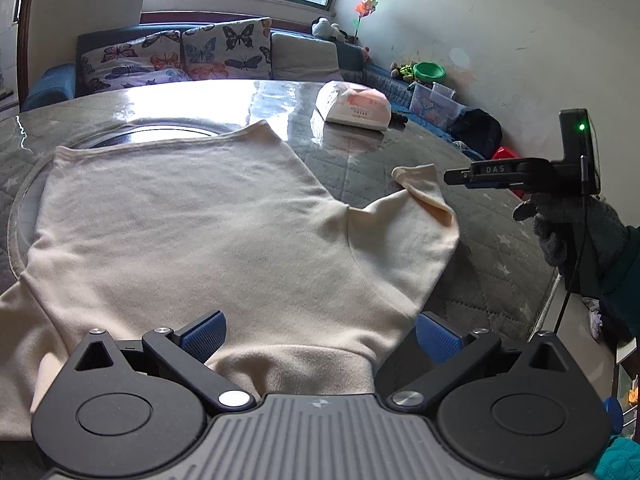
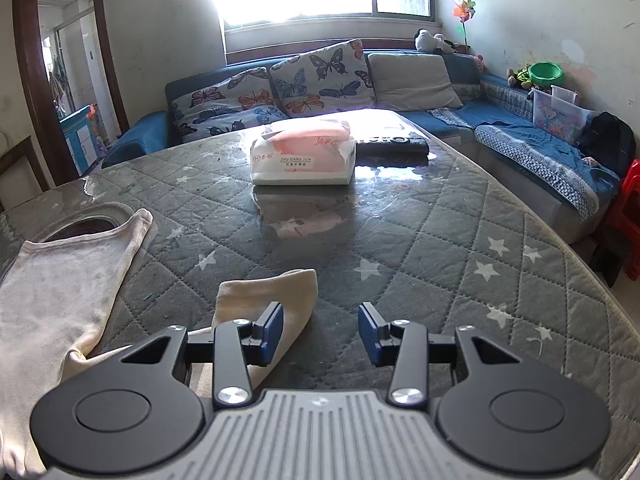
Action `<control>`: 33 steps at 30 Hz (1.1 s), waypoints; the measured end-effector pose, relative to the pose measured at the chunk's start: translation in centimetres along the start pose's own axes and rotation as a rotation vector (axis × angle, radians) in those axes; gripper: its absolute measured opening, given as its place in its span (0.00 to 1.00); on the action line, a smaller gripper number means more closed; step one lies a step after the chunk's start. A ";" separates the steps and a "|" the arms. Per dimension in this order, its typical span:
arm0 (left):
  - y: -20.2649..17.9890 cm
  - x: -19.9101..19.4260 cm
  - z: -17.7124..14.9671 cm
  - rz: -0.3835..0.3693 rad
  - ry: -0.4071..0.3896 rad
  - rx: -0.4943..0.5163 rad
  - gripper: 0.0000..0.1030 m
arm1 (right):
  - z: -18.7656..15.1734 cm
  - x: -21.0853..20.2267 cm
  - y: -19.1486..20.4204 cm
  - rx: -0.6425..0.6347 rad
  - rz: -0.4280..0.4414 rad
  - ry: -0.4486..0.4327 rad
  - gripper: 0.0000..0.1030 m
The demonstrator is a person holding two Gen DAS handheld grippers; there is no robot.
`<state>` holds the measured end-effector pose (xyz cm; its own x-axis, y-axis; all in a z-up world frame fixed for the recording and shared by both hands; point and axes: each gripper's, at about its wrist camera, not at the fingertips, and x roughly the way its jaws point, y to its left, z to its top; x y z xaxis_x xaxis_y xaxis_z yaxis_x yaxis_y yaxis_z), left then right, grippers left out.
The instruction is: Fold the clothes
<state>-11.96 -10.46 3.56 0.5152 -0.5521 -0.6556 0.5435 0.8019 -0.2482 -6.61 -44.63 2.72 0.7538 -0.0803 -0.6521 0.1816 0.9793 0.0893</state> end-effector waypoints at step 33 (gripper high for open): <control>-1.9 2.8 1.6 -0.109 0.032 0.041 0.85 | -0.6 2.2 4.2 -0.210 -0.021 0.016 0.03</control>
<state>-10.52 -13.88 3.31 0.4305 -0.6272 -0.6491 0.6221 0.7272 -0.2901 -4.57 -40.55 1.23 0.7405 -0.1001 -0.6646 0.0603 0.9948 -0.0825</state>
